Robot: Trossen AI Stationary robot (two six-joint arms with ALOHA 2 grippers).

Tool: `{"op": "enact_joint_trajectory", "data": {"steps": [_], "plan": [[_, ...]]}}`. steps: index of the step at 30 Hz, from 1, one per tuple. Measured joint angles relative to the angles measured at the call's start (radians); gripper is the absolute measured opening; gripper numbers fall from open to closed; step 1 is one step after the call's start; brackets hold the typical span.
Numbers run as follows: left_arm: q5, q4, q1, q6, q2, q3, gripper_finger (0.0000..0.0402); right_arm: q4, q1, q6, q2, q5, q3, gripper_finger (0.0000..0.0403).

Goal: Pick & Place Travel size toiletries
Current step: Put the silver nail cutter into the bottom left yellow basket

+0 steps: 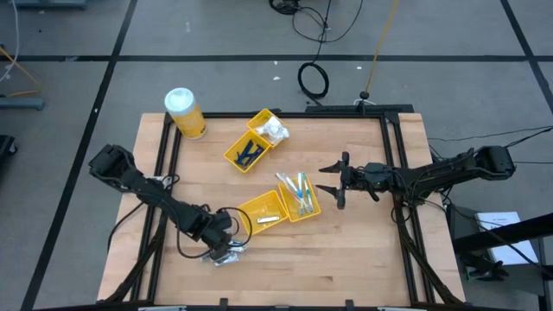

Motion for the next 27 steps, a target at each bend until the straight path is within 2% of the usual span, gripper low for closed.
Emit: {"op": "enact_joint_trajectory", "data": {"steps": [7, 13, 18, 25, 27], "plan": [[-0.002, 0.059, 0.002, 0.016, 0.000, -0.064, 0.0173, -0.001, 0.000, 0.000, 0.000, 0.000, 0.000, 0.0242], [-0.017, 0.184, 0.001, 0.096, -0.006, -0.108, 0.0178, -0.001, 0.000, 0.000, 0.000, 0.000, 0.000, 0.0242], [-0.027, 0.182, 0.002, 0.121, -0.005, -0.111, 0.0140, -0.004, 0.000, 0.000, 0.000, 0.000, 0.000, 0.0242], [-0.002, 0.186, 0.000, 0.142, -0.004, -0.111, 0.0038, -0.005, 0.000, 0.000, 0.000, 0.000, 0.000, 0.0242], [-0.001, 0.186, 0.001, 0.142, -0.004, -0.111, 0.0033, -0.005, 0.000, 0.000, 0.000, 0.000, 0.000, 0.0242]]}}
